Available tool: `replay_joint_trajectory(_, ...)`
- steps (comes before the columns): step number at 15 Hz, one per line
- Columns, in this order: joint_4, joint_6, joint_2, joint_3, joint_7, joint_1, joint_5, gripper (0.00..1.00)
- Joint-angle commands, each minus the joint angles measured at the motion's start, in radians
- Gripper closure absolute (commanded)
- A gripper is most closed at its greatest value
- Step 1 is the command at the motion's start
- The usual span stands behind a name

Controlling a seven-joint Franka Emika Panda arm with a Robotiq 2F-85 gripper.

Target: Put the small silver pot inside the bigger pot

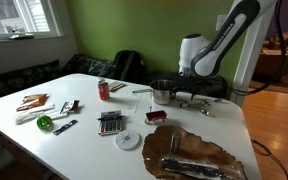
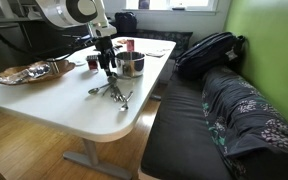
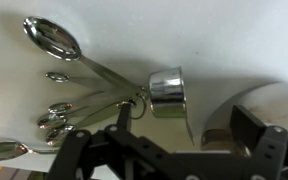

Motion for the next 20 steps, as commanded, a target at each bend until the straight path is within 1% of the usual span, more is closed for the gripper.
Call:
replay_joint_trajectory(1,0.01,-0.088,0.018,-0.049,-0.056,0.056,0.071,0.0)
replay_joint_trajectory(4,0.02,-0.131,0.038,-0.08,-0.049,0.084,0.064,0.0)
replay_joint_trajectory(5,0.027,-0.132,0.053,-0.078,-0.057,0.082,0.07,0.0)
replay_joint_trajectory(7,0.026,-0.105,0.073,-0.099,-0.035,0.101,0.059,0.0)
replay_joint_trajectory(9,0.031,-0.093,0.083,-0.116,-0.022,0.114,0.059,0.26)
replay_joint_trajectory(15,0.023,-0.033,0.065,-0.169,0.016,0.163,0.05,0.73)
replay_joint_trajectory(17,0.022,-0.02,0.063,-0.181,0.028,0.178,0.05,0.87)
replay_joint_trajectory(18,0.022,-0.019,0.062,-0.187,0.032,0.186,0.05,0.96)
replay_joint_trajectory(19,0.02,-0.022,0.059,-0.191,0.038,0.192,0.051,0.99)
replay_joint_trajectory(20,0.016,-0.024,0.055,-0.193,0.044,0.196,0.051,1.0)
